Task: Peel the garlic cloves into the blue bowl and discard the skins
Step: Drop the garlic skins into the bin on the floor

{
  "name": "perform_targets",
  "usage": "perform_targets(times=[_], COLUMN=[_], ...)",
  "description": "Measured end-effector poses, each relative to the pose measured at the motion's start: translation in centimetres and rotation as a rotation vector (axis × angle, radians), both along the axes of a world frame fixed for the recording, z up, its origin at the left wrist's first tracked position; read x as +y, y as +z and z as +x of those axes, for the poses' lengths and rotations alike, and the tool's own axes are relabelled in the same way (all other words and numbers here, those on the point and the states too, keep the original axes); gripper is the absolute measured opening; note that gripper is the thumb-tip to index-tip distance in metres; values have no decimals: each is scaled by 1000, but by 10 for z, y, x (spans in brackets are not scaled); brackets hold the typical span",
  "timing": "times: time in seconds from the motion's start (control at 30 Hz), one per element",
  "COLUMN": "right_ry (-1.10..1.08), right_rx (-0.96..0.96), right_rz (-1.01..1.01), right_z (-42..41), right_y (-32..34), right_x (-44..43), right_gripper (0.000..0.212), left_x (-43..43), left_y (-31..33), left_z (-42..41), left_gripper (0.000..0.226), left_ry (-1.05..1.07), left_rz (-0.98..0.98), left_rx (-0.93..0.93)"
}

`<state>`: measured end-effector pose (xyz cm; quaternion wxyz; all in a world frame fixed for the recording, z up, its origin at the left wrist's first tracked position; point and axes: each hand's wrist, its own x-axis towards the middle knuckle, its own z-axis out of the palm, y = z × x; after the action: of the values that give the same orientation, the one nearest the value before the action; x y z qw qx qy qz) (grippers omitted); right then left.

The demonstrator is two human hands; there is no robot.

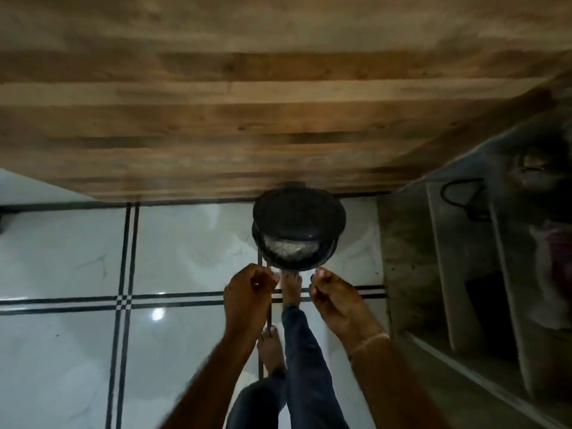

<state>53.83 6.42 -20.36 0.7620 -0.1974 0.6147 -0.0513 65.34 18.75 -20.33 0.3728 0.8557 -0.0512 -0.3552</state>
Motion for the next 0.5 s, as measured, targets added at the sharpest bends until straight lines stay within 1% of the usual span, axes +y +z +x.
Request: perform_targets(times=[0.07, 0.1, 0.2, 0.3, 0.4, 0.43, 0.5], right_ry=[-28, -39, -103, -140, -180, -169, -136], right_rx=[16, 34, 80, 121, 108, 119, 96], right_rz=[44, 64, 103, 133, 154, 151, 175], right_z=[6, 10, 29, 47, 60, 62, 67], right_y=[-44, -67, -137, -199, -244, -254, -273], right_x=[-4, -8, -32, -56, -69, -73, -77], right_gripper=[34, 32, 23, 19, 11, 16, 31], left_x=[-5, -11, -42, -80, -99, -104, -115], left_y=[-47, -73, -143, -209, -260, -270, -281], left_z=[9, 13, 26, 36, 39, 40, 36], left_gripper=[8, 10, 16, 20, 17, 18, 25], left_ry=[5, 15, 56, 99, 214, 259, 318], left_rz=[64, 90, 146, 192, 210, 183, 127], left_rx=[115, 156, 240, 277, 390, 430, 426])
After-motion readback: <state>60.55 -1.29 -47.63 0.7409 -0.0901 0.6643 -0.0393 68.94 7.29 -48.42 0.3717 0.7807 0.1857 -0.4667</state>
